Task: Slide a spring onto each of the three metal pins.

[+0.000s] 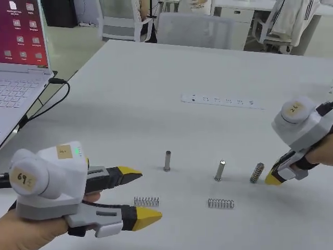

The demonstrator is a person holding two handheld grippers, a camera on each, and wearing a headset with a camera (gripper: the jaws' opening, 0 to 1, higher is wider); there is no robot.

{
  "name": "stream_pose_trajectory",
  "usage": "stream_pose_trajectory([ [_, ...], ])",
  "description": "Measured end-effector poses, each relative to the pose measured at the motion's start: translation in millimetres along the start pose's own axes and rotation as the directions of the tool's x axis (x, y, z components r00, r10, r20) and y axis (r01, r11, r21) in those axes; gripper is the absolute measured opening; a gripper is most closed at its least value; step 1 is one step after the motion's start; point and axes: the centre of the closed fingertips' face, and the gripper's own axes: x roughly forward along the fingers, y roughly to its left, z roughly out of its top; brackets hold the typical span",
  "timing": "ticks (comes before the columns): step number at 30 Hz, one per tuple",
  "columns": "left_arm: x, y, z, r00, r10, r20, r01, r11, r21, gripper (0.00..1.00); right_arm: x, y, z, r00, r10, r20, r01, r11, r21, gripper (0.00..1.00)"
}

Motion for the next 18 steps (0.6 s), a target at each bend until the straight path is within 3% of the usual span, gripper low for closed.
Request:
stream_pose_trajectory([
  [6,-0.5,-0.4,-0.5,1.0000,-0.001,-0.001,0.001,1.000,-0.001,0.48,0.4,5.7,-8.0,1.0000,0.003,0.002,-0.003,1.000,0.006,0.14],
  [18,0.0,-3.6,-0.1,1.0000,-0.002,0.002,0.002,1.000,-0.004,0.48,3.2,34.3,-15.3,0.9994,0.032,0.016,-0.032,0.999,-0.024,0.14],
])
